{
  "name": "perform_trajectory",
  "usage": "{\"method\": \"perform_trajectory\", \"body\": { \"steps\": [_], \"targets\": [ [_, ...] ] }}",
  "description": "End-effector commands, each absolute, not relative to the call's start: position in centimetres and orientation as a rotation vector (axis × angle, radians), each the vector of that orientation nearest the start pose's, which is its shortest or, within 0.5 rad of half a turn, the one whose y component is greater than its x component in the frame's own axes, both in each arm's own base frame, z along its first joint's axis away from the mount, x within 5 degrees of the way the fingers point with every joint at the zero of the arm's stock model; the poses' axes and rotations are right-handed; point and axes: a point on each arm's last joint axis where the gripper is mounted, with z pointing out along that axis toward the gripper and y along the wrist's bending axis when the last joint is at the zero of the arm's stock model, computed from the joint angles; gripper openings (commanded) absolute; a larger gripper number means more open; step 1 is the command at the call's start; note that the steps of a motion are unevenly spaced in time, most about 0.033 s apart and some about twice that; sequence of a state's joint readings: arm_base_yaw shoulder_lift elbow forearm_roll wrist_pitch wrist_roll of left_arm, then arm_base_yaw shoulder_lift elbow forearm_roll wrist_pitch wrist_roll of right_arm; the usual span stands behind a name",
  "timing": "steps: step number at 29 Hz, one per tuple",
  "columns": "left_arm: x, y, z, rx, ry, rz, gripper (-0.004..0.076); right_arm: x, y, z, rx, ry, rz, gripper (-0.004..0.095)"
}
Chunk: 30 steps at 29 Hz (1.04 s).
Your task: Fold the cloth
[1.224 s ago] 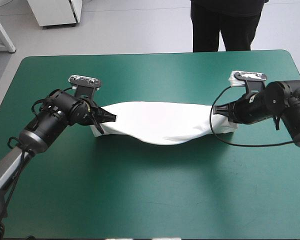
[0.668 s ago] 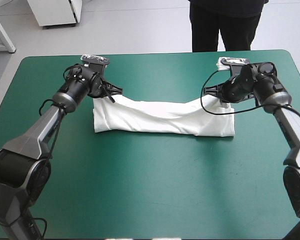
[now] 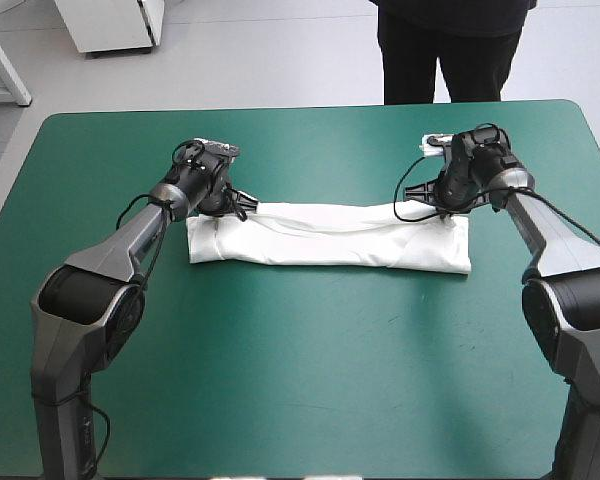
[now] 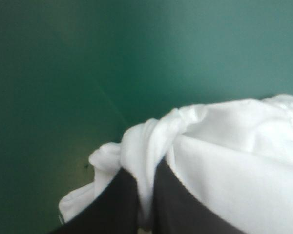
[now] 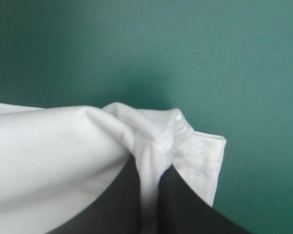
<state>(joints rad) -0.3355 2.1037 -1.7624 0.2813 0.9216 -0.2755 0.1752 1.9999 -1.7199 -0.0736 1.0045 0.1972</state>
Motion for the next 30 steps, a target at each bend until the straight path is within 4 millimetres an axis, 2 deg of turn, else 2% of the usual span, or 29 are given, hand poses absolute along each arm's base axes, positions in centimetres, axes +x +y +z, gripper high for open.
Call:
{"method": "perform_trajectory", "body": {
  "steps": [1,2,5,7,8,13,17,19,21,22,26,30],
  "targets": [
    [43.8,-13.1,26.9,0.245,2.556,0.141,0.0121,42.8,6.7,29.5,-0.017,2.648,0.022,0.0237],
    [43.8,-13.1,27.2,0.245,2.554,0.141,0.0221,42.8,6.8,30.0,-0.008,2.644,0.048,0.0340],
    [43.6,-12.9,28.3,0.234,2.587,0.166,0.0393,42.7,6.9,30.9,-0.017,2.653,0.064,0.0536],
    [43.4,-12.7,29.0,0.224,2.605,0.189,0.0447,42.4,6.9,31.4,-0.017,2.671,0.057,0.0580],
    [43.4,-12.6,29.5,0.220,2.607,0.207,0.0448,42.3,6.8,31.7,-0.017,2.674,0.053,0.0578],
    [43.1,-12.6,31.6,0.252,2.612,0.203,0.0405,41.4,6.6,33.5,-0.016,2.645,0.055,0.0577],
    [42.2,-13.3,33.1,0.349,2.610,0.086,0.0347,40.4,6.4,35.1,-0.020,2.620,0.040,0.0577],
    [41.6,-14.1,33.7,0.473,2.598,-0.034,0.0231,40.0,6.3,35.7,-0.023,2.604,0.040,0.0577],
    [40.9,-15.0,34.4,0.523,2.583,-0.174,0.0034,39.6,6.2,36.4,-0.022,2.589,0.043,0.0577],
    [40.5,-15.5,34.8,0.555,2.567,-0.221,-0.0020,39.5,6.2,36.5,-0.022,2.590,0.043,0.0577],
    [38.7,-18.2,36.1,0.708,2.495,-0.320,-0.0022,38.6,6.0,37.5,-0.026,2.586,0.042,0.0577],
    [37.2,-21.4,36.4,0.804,2.441,-0.378,-0.0022,37.9,5.9,38.4,-0.024,2.576,0.046,0.0577]
  ]
}}
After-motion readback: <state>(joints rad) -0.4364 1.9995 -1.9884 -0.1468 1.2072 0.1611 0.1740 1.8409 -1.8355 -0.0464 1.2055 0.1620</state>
